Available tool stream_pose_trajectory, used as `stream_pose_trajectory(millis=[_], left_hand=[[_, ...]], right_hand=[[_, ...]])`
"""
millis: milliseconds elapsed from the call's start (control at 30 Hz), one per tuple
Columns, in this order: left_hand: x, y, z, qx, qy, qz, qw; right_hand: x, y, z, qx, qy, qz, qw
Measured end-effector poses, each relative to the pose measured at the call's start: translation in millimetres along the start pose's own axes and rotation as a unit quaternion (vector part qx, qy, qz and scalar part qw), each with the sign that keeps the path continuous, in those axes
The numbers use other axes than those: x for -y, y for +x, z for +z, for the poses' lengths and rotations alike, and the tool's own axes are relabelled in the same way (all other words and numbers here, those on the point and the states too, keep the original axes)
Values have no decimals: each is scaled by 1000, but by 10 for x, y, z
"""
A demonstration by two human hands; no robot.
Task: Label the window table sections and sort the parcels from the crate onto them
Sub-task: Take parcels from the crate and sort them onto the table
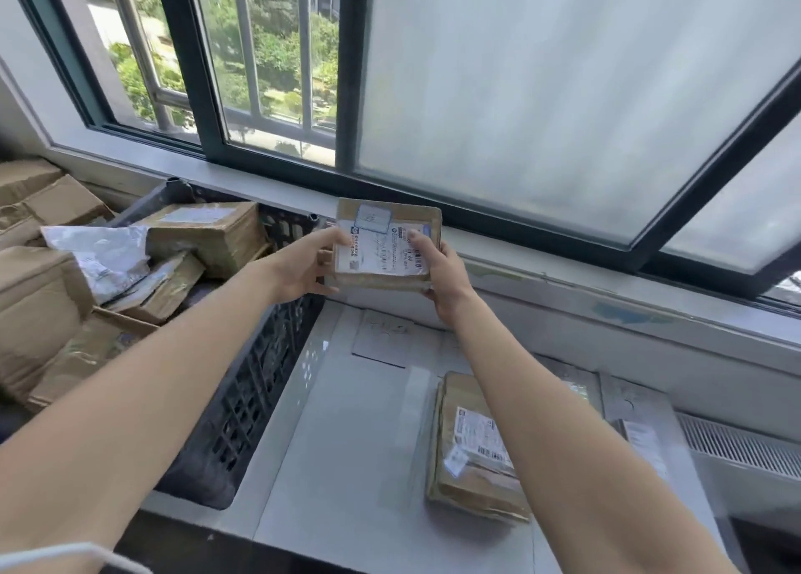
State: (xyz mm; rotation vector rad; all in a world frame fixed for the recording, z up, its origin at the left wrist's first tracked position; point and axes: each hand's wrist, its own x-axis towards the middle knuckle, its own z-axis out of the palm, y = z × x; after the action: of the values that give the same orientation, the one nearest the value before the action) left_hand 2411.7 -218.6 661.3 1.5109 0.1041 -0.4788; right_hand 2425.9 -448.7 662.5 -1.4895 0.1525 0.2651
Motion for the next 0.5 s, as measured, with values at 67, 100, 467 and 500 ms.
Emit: stream_pose_trajectory(millis=[67, 100, 467, 500], left_hand=[[16, 22, 97, 17, -7, 0, 1000], [23, 27, 139, 25, -8, -1, 1000], [25, 42, 456, 9, 73, 31, 997], [34, 53, 481, 51, 91, 12, 994]], right_hand=[[6, -18, -128, 3, -20, -4, 1000], [2, -23, -184, 5, -26, -7, 1000], [-77, -211, -555, 77, -134, -28, 988], [-84, -256, -613, 92, -151, -17, 984]])
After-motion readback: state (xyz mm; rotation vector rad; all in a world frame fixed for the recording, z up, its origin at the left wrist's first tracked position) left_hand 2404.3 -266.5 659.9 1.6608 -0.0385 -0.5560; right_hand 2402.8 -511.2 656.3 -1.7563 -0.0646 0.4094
